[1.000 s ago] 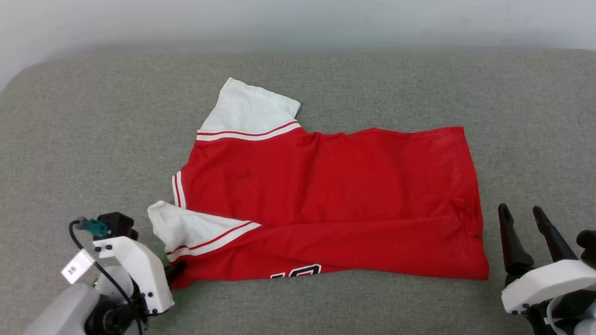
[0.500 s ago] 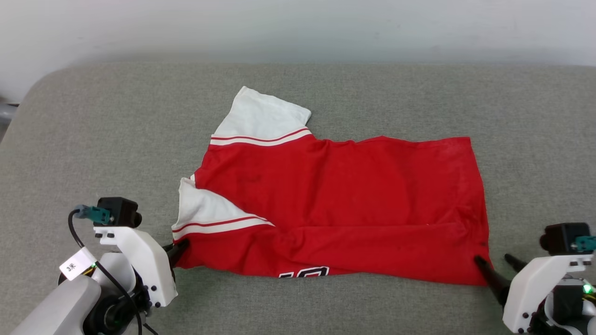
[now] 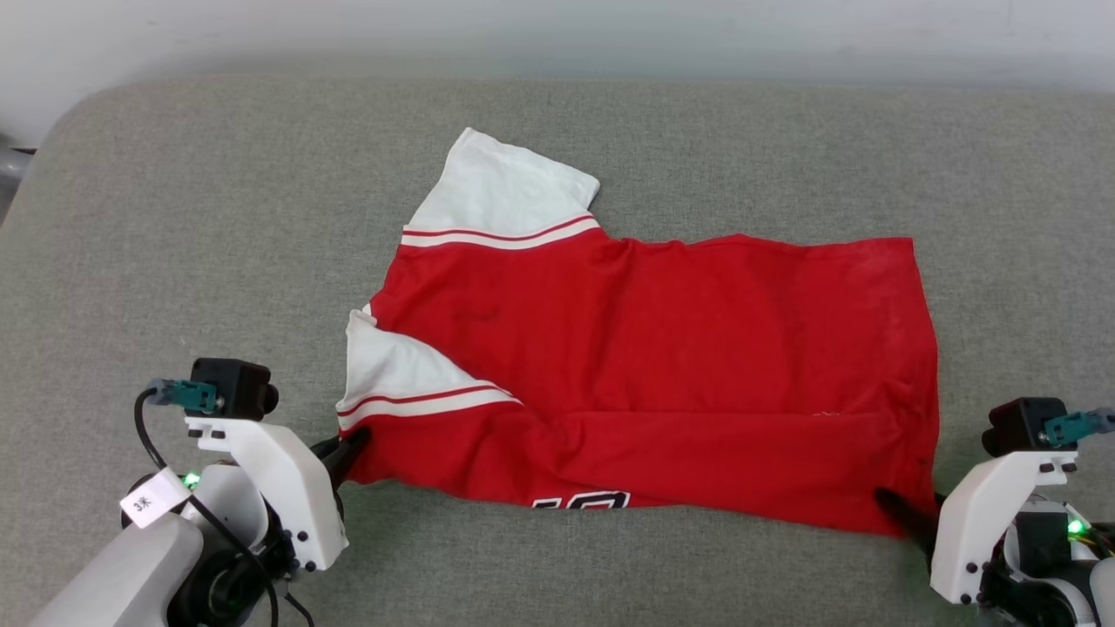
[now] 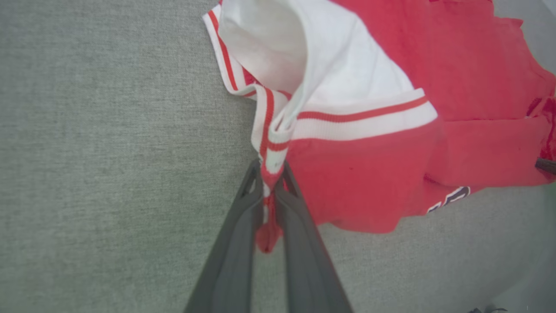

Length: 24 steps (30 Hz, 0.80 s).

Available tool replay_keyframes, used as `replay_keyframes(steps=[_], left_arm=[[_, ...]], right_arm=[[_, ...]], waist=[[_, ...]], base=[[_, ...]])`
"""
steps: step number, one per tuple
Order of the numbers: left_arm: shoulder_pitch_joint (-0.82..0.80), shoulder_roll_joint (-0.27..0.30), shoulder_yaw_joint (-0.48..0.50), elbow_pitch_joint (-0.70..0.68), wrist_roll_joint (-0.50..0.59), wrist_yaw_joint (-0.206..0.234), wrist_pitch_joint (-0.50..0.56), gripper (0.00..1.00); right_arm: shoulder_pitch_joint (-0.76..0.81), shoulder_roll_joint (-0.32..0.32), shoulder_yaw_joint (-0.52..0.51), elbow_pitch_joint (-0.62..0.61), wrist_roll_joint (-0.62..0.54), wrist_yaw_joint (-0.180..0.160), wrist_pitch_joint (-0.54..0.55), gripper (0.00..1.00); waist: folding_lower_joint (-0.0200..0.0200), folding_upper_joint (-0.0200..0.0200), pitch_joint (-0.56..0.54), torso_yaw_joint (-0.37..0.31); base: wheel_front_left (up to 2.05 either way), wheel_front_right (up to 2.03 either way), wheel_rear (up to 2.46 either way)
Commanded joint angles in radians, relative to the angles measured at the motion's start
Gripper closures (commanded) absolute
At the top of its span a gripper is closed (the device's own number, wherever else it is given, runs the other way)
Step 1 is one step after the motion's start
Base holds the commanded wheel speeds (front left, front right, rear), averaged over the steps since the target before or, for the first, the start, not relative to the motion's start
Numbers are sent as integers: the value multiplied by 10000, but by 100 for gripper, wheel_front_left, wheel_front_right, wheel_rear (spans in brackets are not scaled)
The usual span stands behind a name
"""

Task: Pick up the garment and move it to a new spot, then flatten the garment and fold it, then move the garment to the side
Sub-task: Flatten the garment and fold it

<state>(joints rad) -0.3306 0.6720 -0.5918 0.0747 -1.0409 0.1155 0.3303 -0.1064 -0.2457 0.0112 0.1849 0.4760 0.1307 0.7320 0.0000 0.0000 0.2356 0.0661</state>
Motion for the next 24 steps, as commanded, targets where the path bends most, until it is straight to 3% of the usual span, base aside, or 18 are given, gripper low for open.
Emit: replay_keyframes(steps=[1,13,24], left_arm=[[30,-77,17,-10,75,27,-112,100],[785,136,16,-575,138,298,-491,100],[2939,885,185,-1697,-306,1391,-510,100]], right_arm=[[164,235,396,579,195,-1,132,100],[91,-560,92,-365,704,-8,-345,100],[2092,-347,-224,-1381,797,-6,150,100]], waist=[[0,0,20,8],[0,0,-1029,-94],[0,0,-2300,-180]], base=[[0,0,0],[0,0,0],[0,0,0]])
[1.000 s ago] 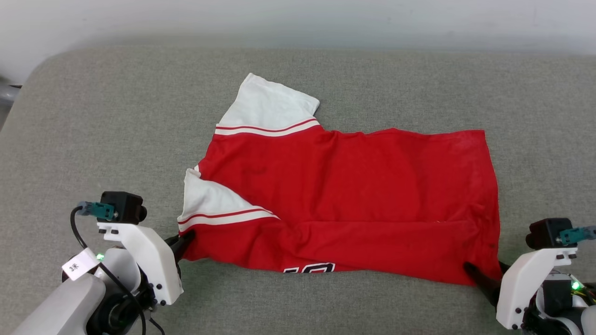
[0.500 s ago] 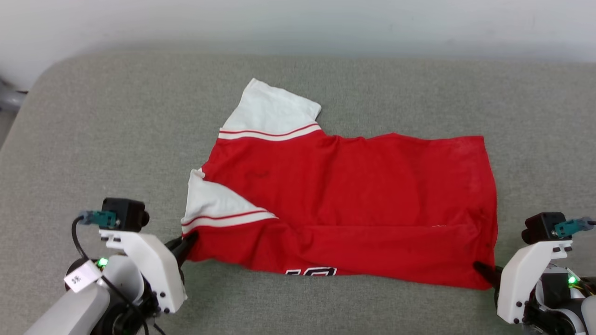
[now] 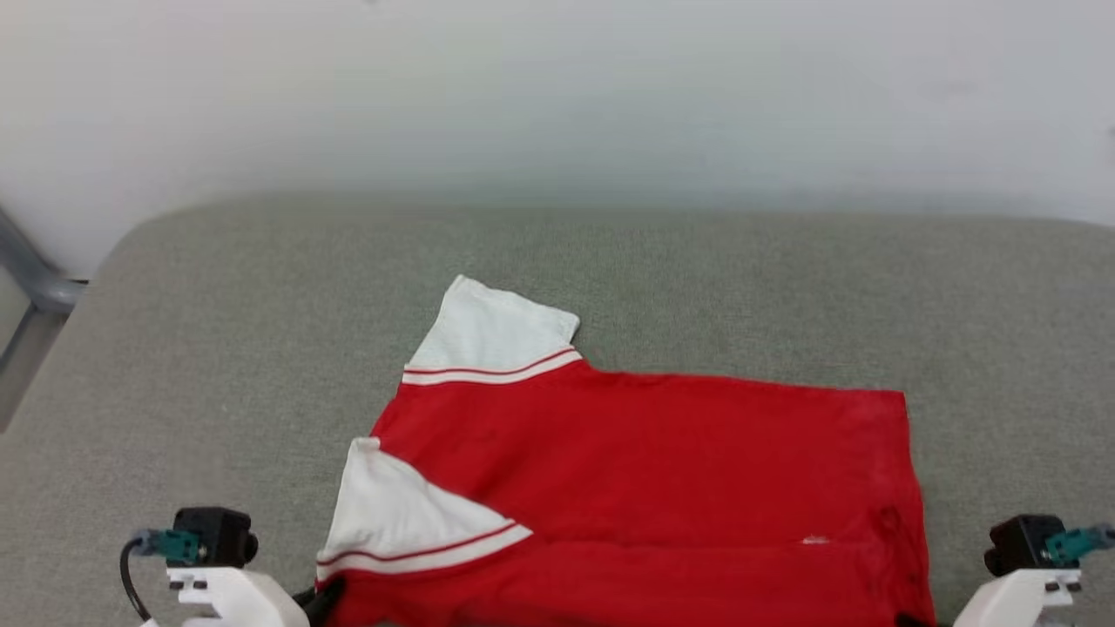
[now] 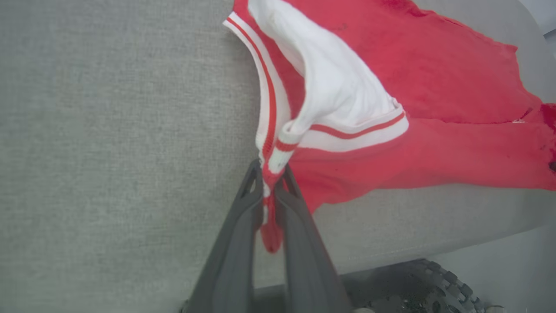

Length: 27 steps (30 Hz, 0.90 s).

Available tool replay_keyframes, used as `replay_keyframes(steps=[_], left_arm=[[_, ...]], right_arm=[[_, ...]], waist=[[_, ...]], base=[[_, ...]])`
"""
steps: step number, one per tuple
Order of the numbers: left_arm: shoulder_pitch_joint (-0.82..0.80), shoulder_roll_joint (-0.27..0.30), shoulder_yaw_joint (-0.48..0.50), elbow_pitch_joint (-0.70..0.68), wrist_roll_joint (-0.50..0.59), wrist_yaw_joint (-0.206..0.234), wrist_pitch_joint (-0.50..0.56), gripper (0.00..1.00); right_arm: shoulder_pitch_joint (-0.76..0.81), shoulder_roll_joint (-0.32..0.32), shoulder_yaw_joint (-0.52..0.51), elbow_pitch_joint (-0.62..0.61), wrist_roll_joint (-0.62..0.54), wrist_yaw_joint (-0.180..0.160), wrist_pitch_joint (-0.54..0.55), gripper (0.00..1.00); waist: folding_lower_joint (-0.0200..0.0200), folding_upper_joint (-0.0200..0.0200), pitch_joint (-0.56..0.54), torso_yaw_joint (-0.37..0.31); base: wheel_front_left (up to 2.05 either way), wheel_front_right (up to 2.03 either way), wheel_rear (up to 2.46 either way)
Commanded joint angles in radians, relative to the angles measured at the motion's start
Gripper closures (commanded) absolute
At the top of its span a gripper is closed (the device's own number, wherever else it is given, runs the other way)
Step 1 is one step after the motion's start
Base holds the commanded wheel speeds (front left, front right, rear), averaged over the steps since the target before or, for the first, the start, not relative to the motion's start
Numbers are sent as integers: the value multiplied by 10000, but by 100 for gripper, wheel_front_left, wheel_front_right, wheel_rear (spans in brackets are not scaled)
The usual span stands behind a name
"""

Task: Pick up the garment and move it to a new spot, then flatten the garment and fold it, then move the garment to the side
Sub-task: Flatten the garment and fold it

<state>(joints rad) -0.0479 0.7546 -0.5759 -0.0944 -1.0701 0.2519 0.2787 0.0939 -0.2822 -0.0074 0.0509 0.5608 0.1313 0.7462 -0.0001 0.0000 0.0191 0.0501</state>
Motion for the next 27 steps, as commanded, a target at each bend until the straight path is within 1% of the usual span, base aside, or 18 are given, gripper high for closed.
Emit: replay_keyframes(steps=[1,4,8,9,10,11,12,13,16,19,22,27], left_arm=[[307,109,19,-45,-67,112,16,100],[703,-31,-33,33,-299,141,-41,100],[752,-448,-134,651,-457,-128,-253,100],[651,-563,-125,881,-410,-150,-354,100],[568,-646,-162,1087,-407,-222,-366,99],[530,-790,-179,1257,-474,-281,-379,73],[440,-894,-169,1403,-492,-348,-446,29],[362,-922,-175,1560,-430,-406,-487,0],[99,-955,-137,1818,-192,-479,-767,0],[-152,-862,-109,1926,185,-510,-1113,0],[-515,-813,-35,1910,655,-433,-1570,0],[-1268,-951,73,1954,1421,-404,-2440,0]], right_arm=[[276,68,-111,-72,-103,-12,-4,100],[690,361,-311,-61,-189,-12,-133,100],[882,747,-532,299,-321,-12,-593,100],[904,858,-547,431,-323,-12,-729,94],[912,927,-536,549,-378,-12,-887,66],[897,1006,-589,644,-392,-12,-1100,9],[859,1060,-587,694,-389,-10,-1307,0],[809,1092,-575,726,-451,-10,-1586,0],[598,1153,-600,641,-685,-10,-2717,0],[421,1153,-521,510,-992,-10,-3868,0],[232,1234,-531,269,-1450,-10,-4980,0],[-201,1357,-613,-349,-2276,-12,-6628,0]], waist=[[1,0,-187,-20],[1,0,-201,-31],[1,0,-95,-47],[1,0,-55,-46],[1,0,-35,-49],[1,0,-13,-52],[1,0,13,-54],[1,0,25,-64],[1,0,39,-90],[1,0,2,-122],[1,0,-22,-146],[1,0,110,-214]], base=[[0,0,0],[0,0,0],[0,0,0],[0,0,0],[0,0,0],[0,0,0],[0,0,0],[0,0,0],[0,0,0],[0,0,0],[0,0,0],[0,0,0]])
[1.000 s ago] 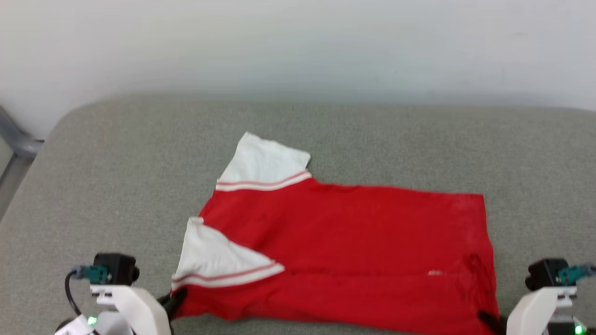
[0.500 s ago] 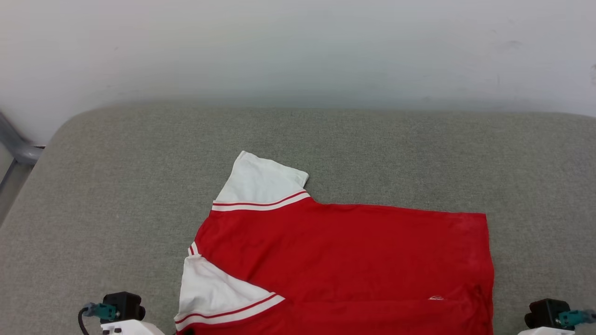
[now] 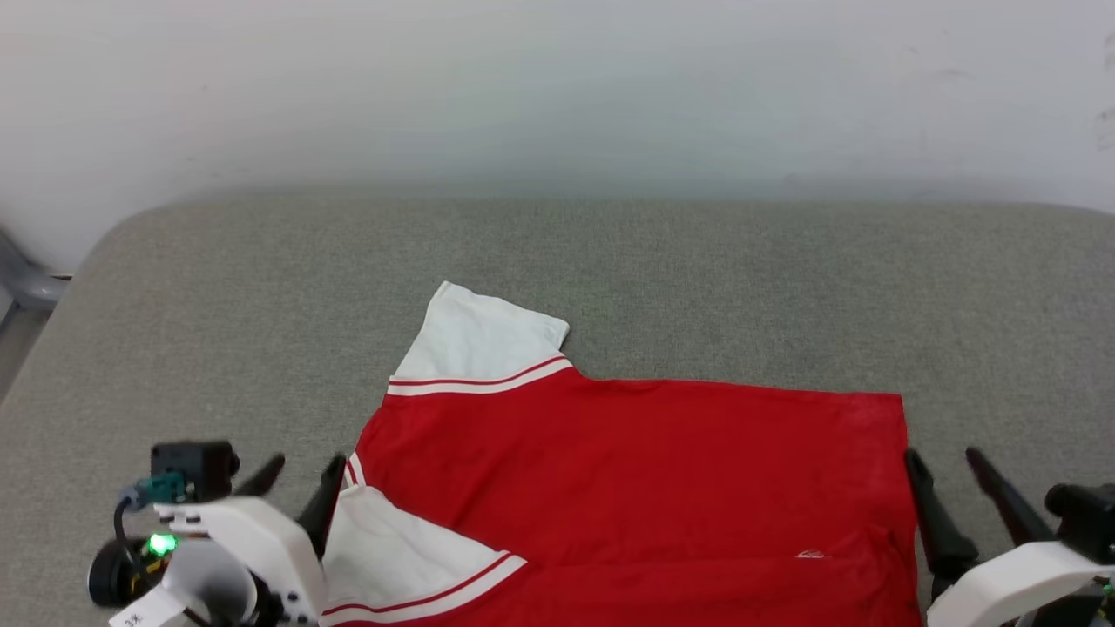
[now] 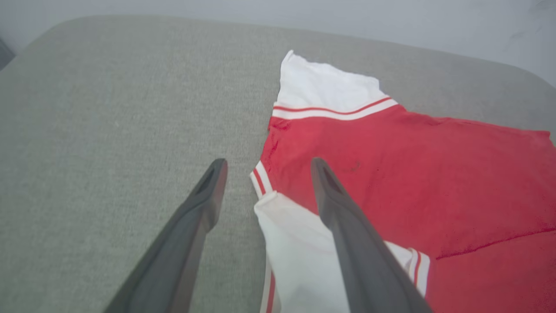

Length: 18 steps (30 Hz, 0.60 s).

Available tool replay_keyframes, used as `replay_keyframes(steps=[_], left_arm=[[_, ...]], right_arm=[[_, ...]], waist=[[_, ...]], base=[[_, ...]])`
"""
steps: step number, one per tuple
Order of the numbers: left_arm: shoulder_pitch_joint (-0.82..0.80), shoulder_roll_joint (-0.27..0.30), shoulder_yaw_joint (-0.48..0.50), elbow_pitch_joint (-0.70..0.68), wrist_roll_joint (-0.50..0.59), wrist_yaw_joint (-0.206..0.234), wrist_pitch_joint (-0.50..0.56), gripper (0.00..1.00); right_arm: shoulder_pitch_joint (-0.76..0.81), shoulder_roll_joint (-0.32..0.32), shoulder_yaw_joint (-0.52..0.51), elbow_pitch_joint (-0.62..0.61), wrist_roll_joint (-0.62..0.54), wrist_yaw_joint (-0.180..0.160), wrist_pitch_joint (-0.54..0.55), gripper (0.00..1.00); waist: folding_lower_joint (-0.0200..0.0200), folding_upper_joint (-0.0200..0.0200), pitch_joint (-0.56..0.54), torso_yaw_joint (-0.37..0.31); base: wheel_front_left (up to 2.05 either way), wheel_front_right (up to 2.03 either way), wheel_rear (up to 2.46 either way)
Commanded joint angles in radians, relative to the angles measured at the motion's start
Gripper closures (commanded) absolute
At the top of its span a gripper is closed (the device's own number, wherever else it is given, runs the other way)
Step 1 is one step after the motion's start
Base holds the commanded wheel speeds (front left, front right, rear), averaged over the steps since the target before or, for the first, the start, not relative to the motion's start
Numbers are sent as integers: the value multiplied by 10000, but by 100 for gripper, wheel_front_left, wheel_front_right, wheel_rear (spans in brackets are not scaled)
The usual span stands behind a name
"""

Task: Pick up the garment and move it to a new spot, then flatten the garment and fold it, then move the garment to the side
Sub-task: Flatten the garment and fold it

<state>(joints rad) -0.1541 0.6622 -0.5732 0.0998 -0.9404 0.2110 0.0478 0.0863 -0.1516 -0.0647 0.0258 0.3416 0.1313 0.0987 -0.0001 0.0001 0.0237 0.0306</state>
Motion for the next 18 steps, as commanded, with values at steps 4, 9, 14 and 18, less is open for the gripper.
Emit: replay_keyframes(steps=[4,9,14,18], left_arm=[[-981,-318,52,200,726,-49,-837,0],[-2013,-641,124,699,1229,-155,-1476,0],[-3219,-801,180,1439,1278,-575,-1402,0],[-4234,-722,156,2240,857,-1265,-529,0]], right_arm=[[-503,204,-113,-602,-584,-10,-993,0],[-1044,352,-46,-1338,-992,-10,-1231,0],[-1561,487,36,-1945,-1209,-12,-1023,0],[-1827,606,163,-2096,-1236,-12,-942,0]], waist=[[1,-1,453,-113],[1,-1,1203,-381],[1,-1,2104,-759],[1,-1,2684,-1134]], base=[[0,0,0],[0,0,0],[0,0,0],[0,0,0]])
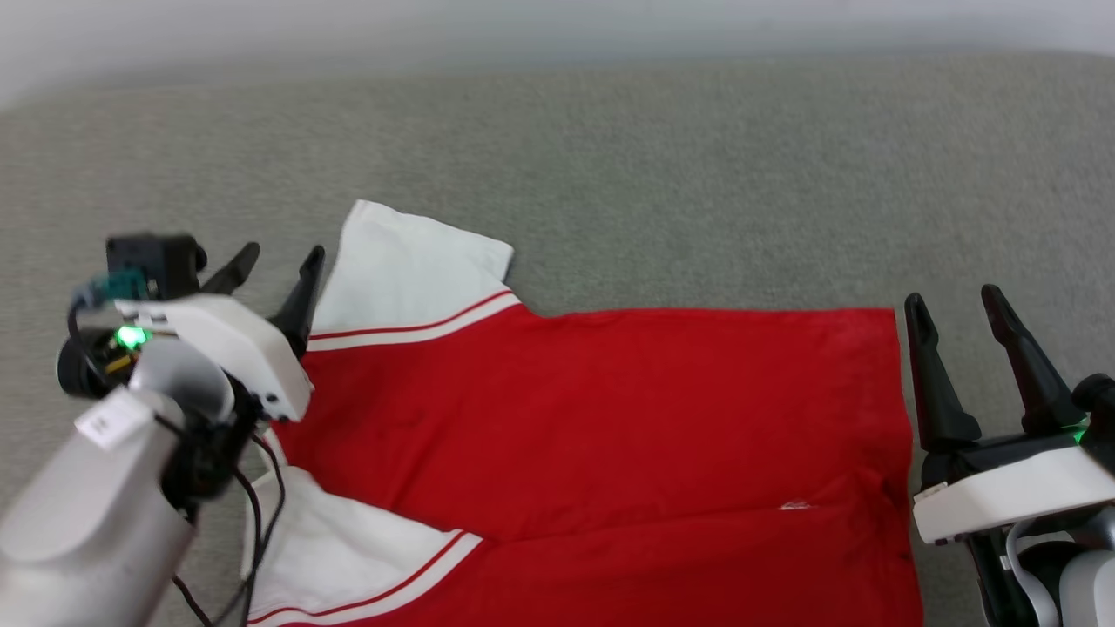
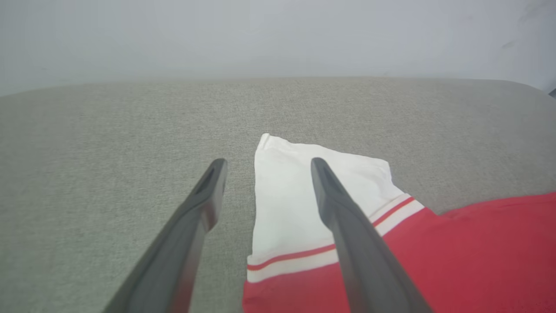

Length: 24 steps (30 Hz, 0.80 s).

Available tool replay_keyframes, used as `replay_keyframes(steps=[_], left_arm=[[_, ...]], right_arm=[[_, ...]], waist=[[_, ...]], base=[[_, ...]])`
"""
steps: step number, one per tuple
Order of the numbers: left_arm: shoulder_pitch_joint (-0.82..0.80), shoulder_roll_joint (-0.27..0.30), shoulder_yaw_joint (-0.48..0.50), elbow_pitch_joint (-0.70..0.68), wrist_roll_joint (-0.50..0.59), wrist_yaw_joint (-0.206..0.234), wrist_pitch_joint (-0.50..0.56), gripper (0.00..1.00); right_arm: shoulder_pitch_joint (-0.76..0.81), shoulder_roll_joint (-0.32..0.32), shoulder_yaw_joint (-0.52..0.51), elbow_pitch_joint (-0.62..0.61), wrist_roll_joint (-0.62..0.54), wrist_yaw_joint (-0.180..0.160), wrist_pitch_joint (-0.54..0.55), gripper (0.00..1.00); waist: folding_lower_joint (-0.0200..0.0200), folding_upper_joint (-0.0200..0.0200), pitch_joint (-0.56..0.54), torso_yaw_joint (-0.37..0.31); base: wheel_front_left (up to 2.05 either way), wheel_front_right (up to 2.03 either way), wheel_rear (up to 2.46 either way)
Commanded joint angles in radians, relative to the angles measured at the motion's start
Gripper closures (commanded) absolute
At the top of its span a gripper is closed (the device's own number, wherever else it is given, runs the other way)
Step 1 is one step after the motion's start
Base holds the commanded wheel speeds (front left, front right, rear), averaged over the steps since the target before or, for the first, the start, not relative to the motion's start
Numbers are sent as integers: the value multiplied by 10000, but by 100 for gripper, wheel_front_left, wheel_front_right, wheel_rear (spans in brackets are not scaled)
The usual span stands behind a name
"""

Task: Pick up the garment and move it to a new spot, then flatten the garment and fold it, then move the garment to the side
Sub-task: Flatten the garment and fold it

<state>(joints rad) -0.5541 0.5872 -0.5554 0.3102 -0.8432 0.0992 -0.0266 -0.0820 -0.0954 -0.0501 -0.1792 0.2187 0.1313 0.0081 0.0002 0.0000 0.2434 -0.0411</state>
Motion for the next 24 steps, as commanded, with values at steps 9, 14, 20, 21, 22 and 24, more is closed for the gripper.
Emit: replay_keyframes(steps=[9,14,20,21,22,24], left_arm=[[-2604,718,26,1663,-1633,-1540,3935,0],[-3512,1286,-45,2269,-2026,-1400,6007,0],[-3560,1483,-162,2811,-2556,-1119,7629,0],[-3448,1428,-245,2862,-2642,-1090,7901,0],[-3448,1428,-245,2862,-2642,-1090,7901,0],[-3182,1265,-430,2924,-2832,-1020,8446,29]], right_arm=[[-565,329,261,161,95,-12,-231,0],[-807,425,420,444,295,-12,-500,0],[-924,461,443,968,550,-10,-874,0],[-939,464,413,1050,567,-10,-908,0],[-939,464,413,1050,567,-10,-908,0],[-977,464,327,1164,657,-12,-974,0]], waist=[[-2,0,1585,-1336],[-2,0,2177,-1889],[-2,0,2517,-2373],[-2,0,2542,-2418],[-2,0,2542,-2418],[-2,0,2584,-2487]], base=[[0,0,0],[0,0,0],[0,0,0],[0,0,0],[0,0,0],[0,0,0]])
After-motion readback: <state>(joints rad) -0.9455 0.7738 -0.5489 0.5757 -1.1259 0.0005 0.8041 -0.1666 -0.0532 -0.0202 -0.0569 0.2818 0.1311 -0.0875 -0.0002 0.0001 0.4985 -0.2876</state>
